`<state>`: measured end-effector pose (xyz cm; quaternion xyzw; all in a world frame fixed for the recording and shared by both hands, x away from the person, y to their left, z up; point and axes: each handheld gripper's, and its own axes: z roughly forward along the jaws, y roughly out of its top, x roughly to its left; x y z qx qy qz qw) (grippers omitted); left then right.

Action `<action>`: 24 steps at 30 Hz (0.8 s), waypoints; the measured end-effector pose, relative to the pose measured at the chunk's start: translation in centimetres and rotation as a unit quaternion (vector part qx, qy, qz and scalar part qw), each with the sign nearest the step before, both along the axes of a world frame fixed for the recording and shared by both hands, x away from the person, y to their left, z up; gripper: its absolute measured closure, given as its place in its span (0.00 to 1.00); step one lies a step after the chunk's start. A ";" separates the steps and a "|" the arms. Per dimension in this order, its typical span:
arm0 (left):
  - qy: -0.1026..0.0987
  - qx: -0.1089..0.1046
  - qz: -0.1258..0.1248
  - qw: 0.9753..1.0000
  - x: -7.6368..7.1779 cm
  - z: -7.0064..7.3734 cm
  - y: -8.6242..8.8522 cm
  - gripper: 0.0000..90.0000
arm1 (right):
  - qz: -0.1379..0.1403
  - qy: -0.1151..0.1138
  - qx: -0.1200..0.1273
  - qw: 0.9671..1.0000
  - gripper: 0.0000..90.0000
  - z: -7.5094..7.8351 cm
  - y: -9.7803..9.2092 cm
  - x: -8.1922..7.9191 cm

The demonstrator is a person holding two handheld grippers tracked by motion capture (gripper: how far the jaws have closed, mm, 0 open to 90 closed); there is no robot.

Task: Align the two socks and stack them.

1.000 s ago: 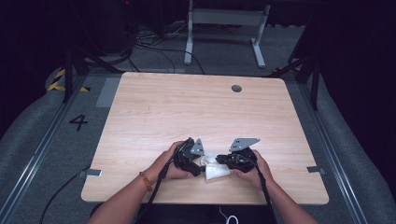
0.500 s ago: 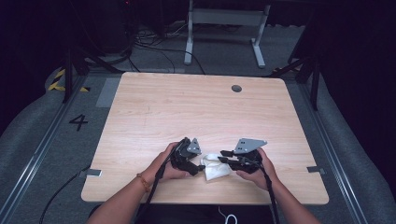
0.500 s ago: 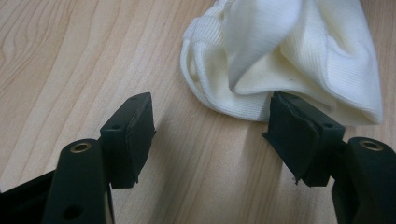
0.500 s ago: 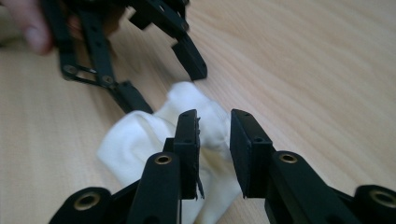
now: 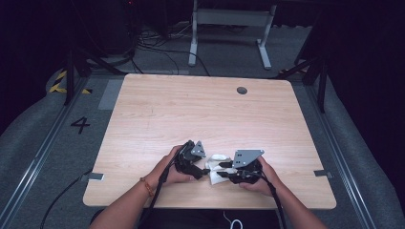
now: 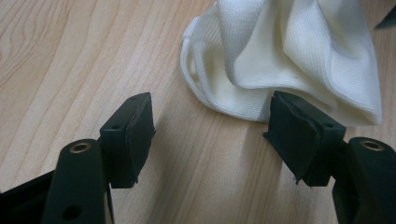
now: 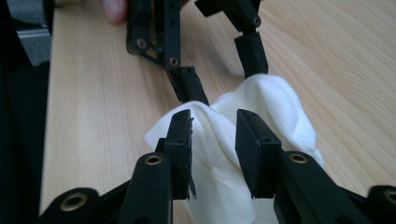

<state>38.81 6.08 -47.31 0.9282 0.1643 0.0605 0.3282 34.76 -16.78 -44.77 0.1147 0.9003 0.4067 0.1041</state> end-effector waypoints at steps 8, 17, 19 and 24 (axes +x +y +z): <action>-0.001 0.003 -0.004 1.000 0.0 0.0 0.0 0.35 | -0.024 -0.015 -0.025 0.999 0.97 -1.2 0.3 0.8; -0.005 0.011 -0.004 1.000 0.0 0.2 -0.1 0.35 | -0.019 -0.027 -0.018 0.999 0.80 -0.7 0.1 0.7; -0.008 0.012 -0.002 1.000 -0.2 0.2 -0.3 0.35 | -0.014 -0.020 -0.020 1.000 0.77 -0.8 0.2 0.8; -0.009 -0.001 -0.001 1.000 -0.5 0.2 -0.9 0.37 | -0.014 -0.016 -0.023 1.000 0.78 -1.4 0.5 1.2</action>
